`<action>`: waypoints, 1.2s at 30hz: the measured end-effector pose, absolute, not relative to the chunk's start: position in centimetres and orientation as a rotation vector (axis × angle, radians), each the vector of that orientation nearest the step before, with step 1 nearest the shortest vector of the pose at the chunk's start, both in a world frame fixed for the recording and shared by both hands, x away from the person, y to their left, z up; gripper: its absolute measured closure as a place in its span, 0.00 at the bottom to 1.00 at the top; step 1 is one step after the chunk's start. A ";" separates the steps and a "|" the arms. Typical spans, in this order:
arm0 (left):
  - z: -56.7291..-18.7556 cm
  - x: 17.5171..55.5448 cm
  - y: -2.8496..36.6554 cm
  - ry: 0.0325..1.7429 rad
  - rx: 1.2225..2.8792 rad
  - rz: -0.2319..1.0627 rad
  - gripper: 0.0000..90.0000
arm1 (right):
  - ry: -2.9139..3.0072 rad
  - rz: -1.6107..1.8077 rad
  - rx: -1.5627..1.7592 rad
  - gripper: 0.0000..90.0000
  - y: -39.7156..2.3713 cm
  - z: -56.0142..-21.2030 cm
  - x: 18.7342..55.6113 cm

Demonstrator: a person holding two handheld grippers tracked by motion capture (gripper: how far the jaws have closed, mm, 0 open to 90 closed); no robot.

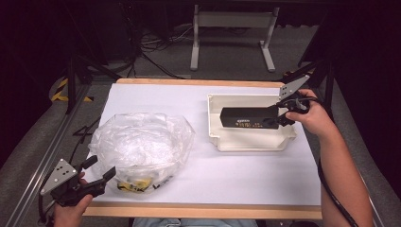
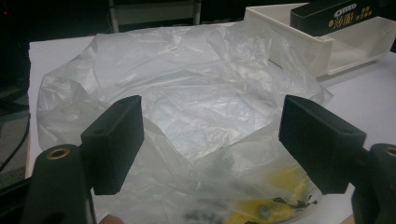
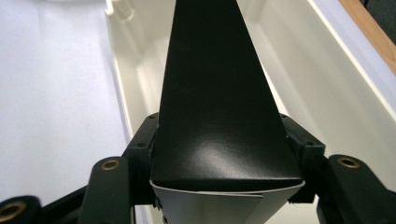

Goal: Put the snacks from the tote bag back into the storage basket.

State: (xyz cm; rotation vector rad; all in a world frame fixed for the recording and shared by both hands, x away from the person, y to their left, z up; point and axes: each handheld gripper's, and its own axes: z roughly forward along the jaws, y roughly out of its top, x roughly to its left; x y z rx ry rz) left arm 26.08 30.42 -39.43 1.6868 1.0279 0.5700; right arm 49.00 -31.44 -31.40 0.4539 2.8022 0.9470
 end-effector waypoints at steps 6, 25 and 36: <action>-39.4 26.3 30.3 1.023 1.690 0.568 0.26 | 2.822 0.907 0.478 0.48 -31.7 -32.4 49.4; -39.4 26.3 30.2 1.022 1.688 0.566 0.26 | 2.869 0.862 0.469 0.47 -32.0 -33.8 50.0; -39.5 26.4 30.5 1.039 1.675 0.552 0.26 | 2.932 0.795 0.478 0.45 -32.9 -34.9 51.4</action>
